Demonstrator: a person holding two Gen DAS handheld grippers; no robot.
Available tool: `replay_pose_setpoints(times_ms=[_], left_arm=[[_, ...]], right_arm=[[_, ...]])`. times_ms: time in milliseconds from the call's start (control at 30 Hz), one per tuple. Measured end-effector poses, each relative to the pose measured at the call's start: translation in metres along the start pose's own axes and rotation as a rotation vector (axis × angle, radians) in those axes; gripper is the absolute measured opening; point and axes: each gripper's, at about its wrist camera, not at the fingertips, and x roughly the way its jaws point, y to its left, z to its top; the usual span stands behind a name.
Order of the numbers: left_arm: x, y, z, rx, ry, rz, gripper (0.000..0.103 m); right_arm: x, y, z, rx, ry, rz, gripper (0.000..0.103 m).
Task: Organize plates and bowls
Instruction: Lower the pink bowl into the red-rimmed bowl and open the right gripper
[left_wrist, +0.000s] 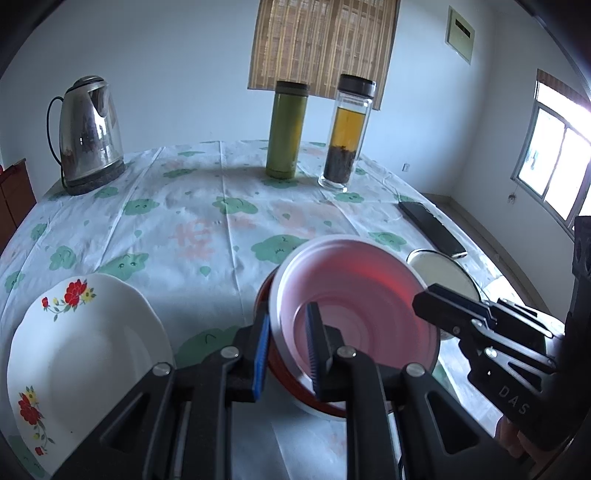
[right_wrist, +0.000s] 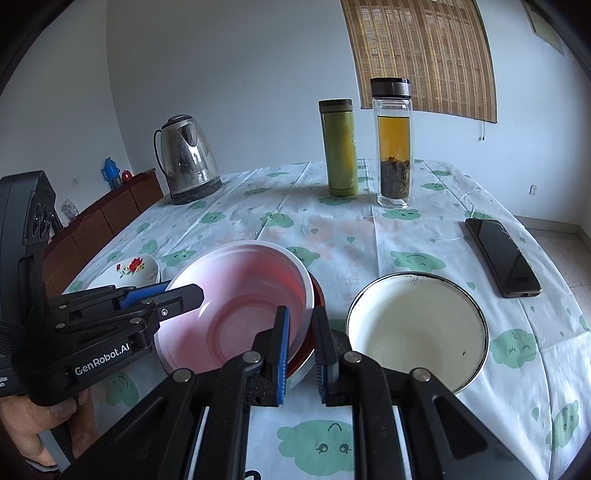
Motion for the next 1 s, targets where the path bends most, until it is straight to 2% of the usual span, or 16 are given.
replay_pose_setpoints(times_ms=[1000], left_arm=[[0.0033,-0.0027,-0.0015,0.01,0.0,-0.005,0.016]], right_arm=[[0.0023,-0.0011,-0.0018,-0.006,-0.001,-0.018,0.014]])
